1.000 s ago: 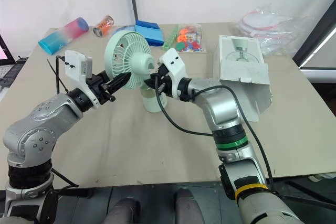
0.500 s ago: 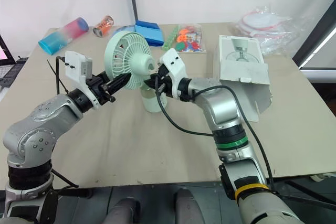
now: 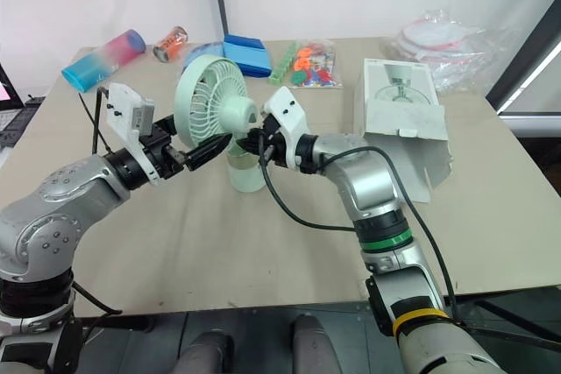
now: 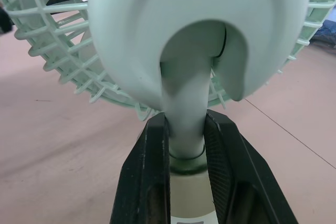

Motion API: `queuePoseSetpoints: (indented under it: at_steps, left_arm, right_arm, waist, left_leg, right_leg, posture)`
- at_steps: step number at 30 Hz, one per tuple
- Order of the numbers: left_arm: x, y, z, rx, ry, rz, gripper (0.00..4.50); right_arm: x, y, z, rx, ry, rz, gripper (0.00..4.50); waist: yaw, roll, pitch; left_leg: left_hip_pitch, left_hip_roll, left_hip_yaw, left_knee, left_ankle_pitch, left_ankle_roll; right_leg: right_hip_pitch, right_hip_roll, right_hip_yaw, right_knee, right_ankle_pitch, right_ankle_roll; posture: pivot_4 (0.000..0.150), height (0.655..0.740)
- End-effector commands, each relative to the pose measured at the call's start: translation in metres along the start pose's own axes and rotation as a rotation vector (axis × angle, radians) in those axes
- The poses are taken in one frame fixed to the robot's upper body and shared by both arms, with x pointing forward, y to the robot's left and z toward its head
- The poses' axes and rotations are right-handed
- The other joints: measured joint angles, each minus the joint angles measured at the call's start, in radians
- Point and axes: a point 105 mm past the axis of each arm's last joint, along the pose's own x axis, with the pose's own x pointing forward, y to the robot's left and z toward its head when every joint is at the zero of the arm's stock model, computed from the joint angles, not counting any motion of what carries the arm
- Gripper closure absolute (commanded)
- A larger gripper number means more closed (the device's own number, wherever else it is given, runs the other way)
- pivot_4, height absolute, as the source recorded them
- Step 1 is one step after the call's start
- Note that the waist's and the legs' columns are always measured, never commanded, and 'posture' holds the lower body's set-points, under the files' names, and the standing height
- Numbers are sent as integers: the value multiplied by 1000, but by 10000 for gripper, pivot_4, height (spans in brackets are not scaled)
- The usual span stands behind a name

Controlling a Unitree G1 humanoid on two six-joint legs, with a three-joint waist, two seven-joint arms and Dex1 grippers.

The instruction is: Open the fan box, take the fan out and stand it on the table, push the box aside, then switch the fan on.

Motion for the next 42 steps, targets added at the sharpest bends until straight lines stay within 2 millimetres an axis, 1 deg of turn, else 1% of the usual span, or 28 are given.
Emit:
queuePoseSetpoints:
  at_steps: [1, 4, 8, 13, 15, 17, 21, 25, 30, 33, 36, 39, 42]
  left_arm:
    - [-10, -4, 12, 81, -13, -54, 363]
    - [-26, 9, 14, 101, 14, -31, 363]
    - [-47, 25, 22, 103, 27, -14, 363]
    - [-62, 31, 28, 102, 44, -21, 363]
    - [-70, 29, 22, 104, 94, -45, 363]
    - [-72, 27, 19, 98, 109, -57, 363]
    - [-74, 22, 14, 90, 125, -72, 363]
    - [-76, 20, 11, 71, 131, -79, 363]
    - [-86, 17, -9, 53, 216, -91, 363]
    - [-89, 17, -15, 48, 239, -95, 363]
    - [-89, 11, -21, 42, 261, -123, 363]
    - [-90, 1, -35, 41, 308, -165, 363]
    - [-89, -6, -46, 35, 329, -188, 363]
  right_arm:
    - [3, 11, 16, -38, -65, 63, 41337]
    - [1, 10, 16, -35, -78, 71, 41337]
    - [-6, 8, 19, -23, -116, 108, 41337]
    - [-18, 8, 17, -21, -132, 172, 41337]
    - [-26, 6, 10, -16, -121, 206, 41337]
    - [-31, 5, 2, -35, -97, 219, 41337]
    - [-36, 7, -1, -20, -108, 250, 41337]
    - [-41, 15, -7, -21, -115, 295, 41337]
    - [-52, 28, -1, 12, -195, 387, 41337]
    - [-57, 32, -2, 24, -202, 426, 41337]
    - [-61, 36, -3, 20, -207, 455, 41337]
    - [-64, 41, -8, 19, -208, 481, 41337]
    - [-64, 45, -17, 15, -193, 491, 41337]
  waist:
    - [-2, 0, 0]
    - [-7, 0, 0]
    - [-16, 0, 0]
    - [-17, 0, 0]
    - [-20, 0, 0]
    - [-21, 0, 0]
    - [-22, 0, 0]
    - [-22, 0, 0]
    - [-22, 0, 0]
    - [-22, 0, 0]
    - [-22, 0, 0]
    - [-22, 0, 0]
    - [-21, 0, 0]
  left_leg:
    - [0, 0, 0, 0, 0, 0]
    - [0, 0, 0, 0, 0, 0]
    - [0, 0, 0, -1, 0, 0]
    - [0, 0, -1, 0, 0, 0]
    - [0, 0, -1, -1, 0, 0]
    - [0, 0, 0, -1, 0, 0]
    - [1, 0, 0, 0, 0, 0]
    - [1, 1, 0, -1, 0, 0]
    - [1, 1, 0, -1, 0, 1]
    - [1, 1, 0, -1, 0, 1]
    - [1, 1, 0, -1, 0, 1]
    - [1, 1, 0, -1, -1, 1]
    - [1, 1, 0, -1, -1, 1]
  right_leg:
    - [0, 0, 0, 0, 0, 0]
    - [0, 0, 0, 0, 0, 0]
    - [-1, 0, -1, 0, 0, 0]
    - [0, 0, -2, 0, 0, 0]
    - [0, 0, -2, 0, 0, 0]
    - [0, 0, -2, 0, 0, 0]
    - [0, 0, -2, 1, 0, 0]
    - [0, 0, -2, 1, 0, 0]
    - [-1, 0, -3, 1, 0, 0]
    - [-1, 0, -3, 1, 0, 0]
    - [0, 0, -3, 2, 0, 0]
    - [0, 0, -3, 1, 0, 0]
    - [0, 0, -3, 1, 0, 0]
  posture:
    - [1500, 7400]
    - [1500, 7400]
    - [1500, 7400]
    - [1500, 7400]
    - [1500, 7400]
    - [1500, 7400]
    - [1500, 7400]
    - [1500, 7400]
    - [1500, 7400]
    - [1500, 7400]
    - [1500, 7400]
    - [1500, 7400]
    - [1500, 7400]
